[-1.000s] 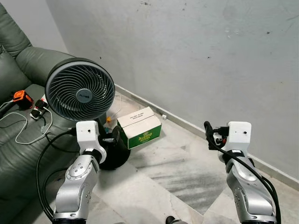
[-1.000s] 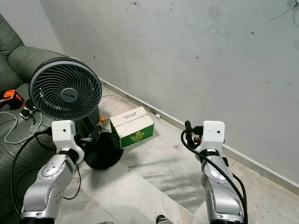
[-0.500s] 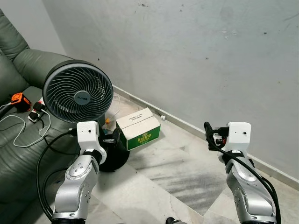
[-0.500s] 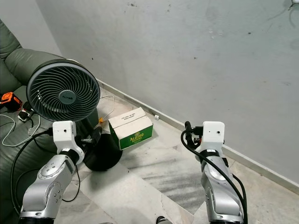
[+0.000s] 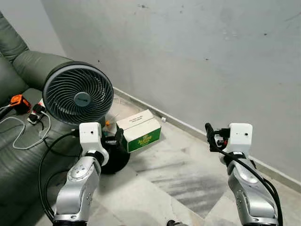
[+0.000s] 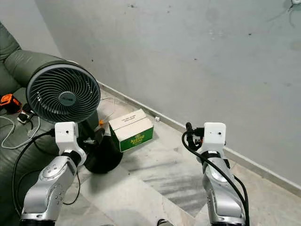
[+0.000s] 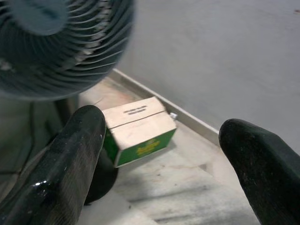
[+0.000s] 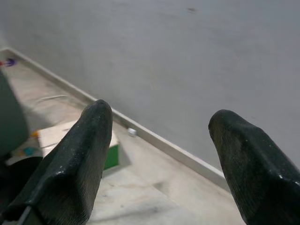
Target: Hang keys on a hook
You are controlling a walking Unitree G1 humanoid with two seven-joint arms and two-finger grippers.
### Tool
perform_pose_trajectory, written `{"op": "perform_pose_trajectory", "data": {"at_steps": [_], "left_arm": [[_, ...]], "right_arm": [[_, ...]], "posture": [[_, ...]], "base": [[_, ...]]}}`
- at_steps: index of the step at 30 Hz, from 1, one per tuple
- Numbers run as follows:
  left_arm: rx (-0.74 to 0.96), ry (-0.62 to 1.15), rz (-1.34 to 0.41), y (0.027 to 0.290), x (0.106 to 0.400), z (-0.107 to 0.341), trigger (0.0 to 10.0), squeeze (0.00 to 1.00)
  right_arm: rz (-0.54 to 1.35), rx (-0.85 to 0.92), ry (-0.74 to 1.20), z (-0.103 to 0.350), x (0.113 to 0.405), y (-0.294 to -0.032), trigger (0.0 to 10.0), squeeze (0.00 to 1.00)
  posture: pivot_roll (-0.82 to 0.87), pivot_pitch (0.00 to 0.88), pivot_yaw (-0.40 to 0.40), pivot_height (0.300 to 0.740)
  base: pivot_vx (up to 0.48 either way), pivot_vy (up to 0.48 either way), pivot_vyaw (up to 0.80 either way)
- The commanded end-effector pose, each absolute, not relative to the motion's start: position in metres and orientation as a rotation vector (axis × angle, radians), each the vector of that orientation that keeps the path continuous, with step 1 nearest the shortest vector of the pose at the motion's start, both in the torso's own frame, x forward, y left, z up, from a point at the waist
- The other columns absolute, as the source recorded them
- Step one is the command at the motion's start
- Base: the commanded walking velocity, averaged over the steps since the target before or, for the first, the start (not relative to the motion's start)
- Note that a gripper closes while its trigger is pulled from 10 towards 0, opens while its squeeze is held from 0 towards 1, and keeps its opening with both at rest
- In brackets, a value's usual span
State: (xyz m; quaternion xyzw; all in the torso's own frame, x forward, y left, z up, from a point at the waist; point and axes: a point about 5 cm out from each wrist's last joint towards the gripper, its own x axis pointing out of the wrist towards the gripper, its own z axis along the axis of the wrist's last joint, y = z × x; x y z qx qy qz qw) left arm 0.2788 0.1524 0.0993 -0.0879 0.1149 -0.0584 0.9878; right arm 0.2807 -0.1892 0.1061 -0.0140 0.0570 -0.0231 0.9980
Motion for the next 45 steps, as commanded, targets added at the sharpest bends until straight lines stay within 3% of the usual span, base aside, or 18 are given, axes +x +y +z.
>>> {"op": "perform_pose_trajectory", "data": {"at_steps": [1, 25, 45], "left_arm": [[-0.172, 0.231, -0.107, 0.1555, 0.2765, 0.0997, 10.0, 0.0], [-0.178, 0.238, -0.104, 0.1544, 0.2736, 0.0975, 10.0, 0.0], [-0.24, 0.228, -0.062, 0.1596, 0.283, 0.1044, 10.0, 0.0]], "right_arm": [[-0.041, -0.028, 0.103, 0.1088, 0.281, -0.187, 10.0, 0.0], [-0.041, -0.031, 0.105, 0.1081, 0.2797, -0.1875, 10.0, 0.0], [-0.046, 0.055, 0.165, 0.1031, 0.2804, -0.1845, 10.0, 0.0]], "posture": [[0.04, 0.127, 0.053, 0.74], [0.04, 0.132, 0.051, 0.74], [0.03, 0.128, 0.055, 0.74]], "base": [[0.0, -0.307, 0.0], [0.0, -0.416, 0.0], [0.0, 0.0, 0.0]]}}
